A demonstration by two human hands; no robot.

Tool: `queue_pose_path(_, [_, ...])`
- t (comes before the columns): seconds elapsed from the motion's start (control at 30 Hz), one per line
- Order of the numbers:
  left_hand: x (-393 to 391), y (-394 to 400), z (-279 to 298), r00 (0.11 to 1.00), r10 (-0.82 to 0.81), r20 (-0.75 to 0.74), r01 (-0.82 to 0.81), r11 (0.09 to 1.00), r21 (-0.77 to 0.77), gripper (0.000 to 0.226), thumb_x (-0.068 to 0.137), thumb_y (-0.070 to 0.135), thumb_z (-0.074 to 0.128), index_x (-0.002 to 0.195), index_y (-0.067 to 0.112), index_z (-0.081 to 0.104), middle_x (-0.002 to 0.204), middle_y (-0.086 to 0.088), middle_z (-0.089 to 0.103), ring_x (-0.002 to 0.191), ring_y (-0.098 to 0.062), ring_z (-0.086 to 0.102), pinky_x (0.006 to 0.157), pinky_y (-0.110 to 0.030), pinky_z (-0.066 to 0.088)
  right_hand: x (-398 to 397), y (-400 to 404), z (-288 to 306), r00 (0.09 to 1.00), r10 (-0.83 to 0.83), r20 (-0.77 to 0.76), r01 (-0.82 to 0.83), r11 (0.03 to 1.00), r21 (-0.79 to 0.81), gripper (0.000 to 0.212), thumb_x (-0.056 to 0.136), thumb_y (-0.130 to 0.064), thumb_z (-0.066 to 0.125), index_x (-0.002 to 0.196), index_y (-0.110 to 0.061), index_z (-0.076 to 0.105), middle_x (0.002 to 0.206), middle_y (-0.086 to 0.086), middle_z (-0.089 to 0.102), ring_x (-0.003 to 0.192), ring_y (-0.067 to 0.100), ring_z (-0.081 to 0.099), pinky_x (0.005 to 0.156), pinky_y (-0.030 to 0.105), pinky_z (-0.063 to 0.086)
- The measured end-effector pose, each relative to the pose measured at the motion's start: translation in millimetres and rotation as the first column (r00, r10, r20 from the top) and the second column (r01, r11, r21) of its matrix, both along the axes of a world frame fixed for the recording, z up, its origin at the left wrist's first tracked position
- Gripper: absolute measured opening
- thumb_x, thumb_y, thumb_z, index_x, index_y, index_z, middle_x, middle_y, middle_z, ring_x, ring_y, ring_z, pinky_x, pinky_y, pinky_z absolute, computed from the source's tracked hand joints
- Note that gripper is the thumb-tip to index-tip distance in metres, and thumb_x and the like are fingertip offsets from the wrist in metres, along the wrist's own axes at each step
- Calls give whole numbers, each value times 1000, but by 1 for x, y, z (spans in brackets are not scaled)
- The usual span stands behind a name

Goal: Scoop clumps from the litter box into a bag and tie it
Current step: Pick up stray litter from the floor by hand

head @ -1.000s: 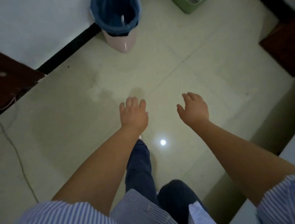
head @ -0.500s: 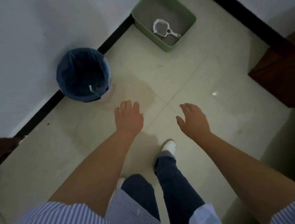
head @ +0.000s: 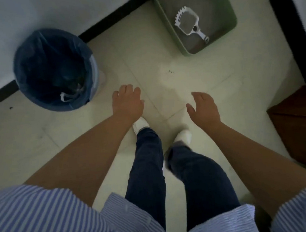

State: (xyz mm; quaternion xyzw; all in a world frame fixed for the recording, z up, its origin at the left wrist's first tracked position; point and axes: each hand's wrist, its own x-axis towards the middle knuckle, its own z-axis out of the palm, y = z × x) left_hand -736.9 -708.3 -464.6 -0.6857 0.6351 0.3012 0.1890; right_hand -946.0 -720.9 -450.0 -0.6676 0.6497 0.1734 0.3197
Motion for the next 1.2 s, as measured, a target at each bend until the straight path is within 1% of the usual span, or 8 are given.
queue_pose_path(0.37, [-19, -59, -255, 999, 20, 35, -20, 1000, -13, 58, 99, 36, 33, 148, 10, 15, 156, -10, 8, 143, -25, 6, 114, -37, 11, -29, -67, -272, 983, 184, -2, -183, 981, 59, 62, 98, -38, 34, 147, -10, 10, 157, 12, -4, 145, 24, -3, 118, 30, 2])
queue_pose_path(0.53, [-36, -82, -382, 998, 53, 33, -49, 994, -100, 69, 97, 45, 32, 150, 8, 5, 157, -15, -2, 145, -28, -4, 116, -38, 1, -39, -80, -408, 874, 479, -78, -485, 866, -121, 70, 93, -53, 0, 138, -9, 34, 144, 21, 39, 138, 35, 22, 115, 42, 17])
queue_pose_path(0.67, [-38, -85, -451, 999, -21, 37, 33, 929, -370, 73, 85, 52, 36, 134, -2, 37, 136, -30, 44, 130, -41, 30, 108, -49, 21, -42, -88, -480, 813, 580, -55, -567, 765, -304, 63, 92, -58, -2, 146, -27, -12, 154, 2, -24, 141, 17, -25, 114, 41, -13])
queue_pose_path(0.73, [-37, -86, -469, 999, -50, 22, 54, 903, -427, 72, 89, 56, 26, 130, -2, 35, 131, -31, 49, 126, -37, 28, 104, -49, 18, -40, -99, -499, 828, 557, -67, -534, 747, -397, 63, 92, -59, 0, 144, -29, -16, 153, 1, -26, 140, 15, -26, 114, 42, -14])
queue_pose_path(0.9, [-35, -98, -484, 999, -52, 8, 50, 891, -450, 75, 95, 57, 7, 133, -3, 31, 135, -29, 45, 128, -35, 25, 111, -44, 2, -8, -152, -504, 905, 424, -15, -377, 787, -489, 63, 94, -52, 7, 140, -12, 23, 145, 27, 32, 137, 32, 7, 111, 38, -11])
queue_pose_path(1.07, [-21, -126, -486, 998, 67, -11, -61, 818, -571, 71, 96, 54, 9, 133, -4, 28, 135, -31, 44, 128, -34, 23, 113, -35, -8, 29, -179, -499, 795, 577, 187, -400, 730, -555, 53, 98, -42, 10, 134, -6, 24, 138, 31, 41, 130, 31, 20, 113, 30, 0])
queue_pose_path(1.13, [-8, -135, -485, 994, 102, -33, -100, 772, -628, 65, 97, 48, 17, 132, -6, 28, 133, -33, 45, 127, -35, 24, 113, -32, -3, 32, -190, -491, 724, 628, 287, -386, 713, -585, 49, 99, -36, 16, 133, -2, 26, 136, 32, 42, 130, 31, 23, 115, 22, 0])
queue_pose_path(1.2, [7, -142, -484, 992, 120, -29, -108, 725, -680, 61, 95, 40, 29, 130, -10, 33, 130, -35, 47, 126, -37, 29, 112, -33, 8, 31, -214, -484, 762, 570, 307, -290, 725, -625, 51, 95, -30, 30, 135, 3, 30, 137, 33, 41, 131, 33, 23, 115, 18, -2])
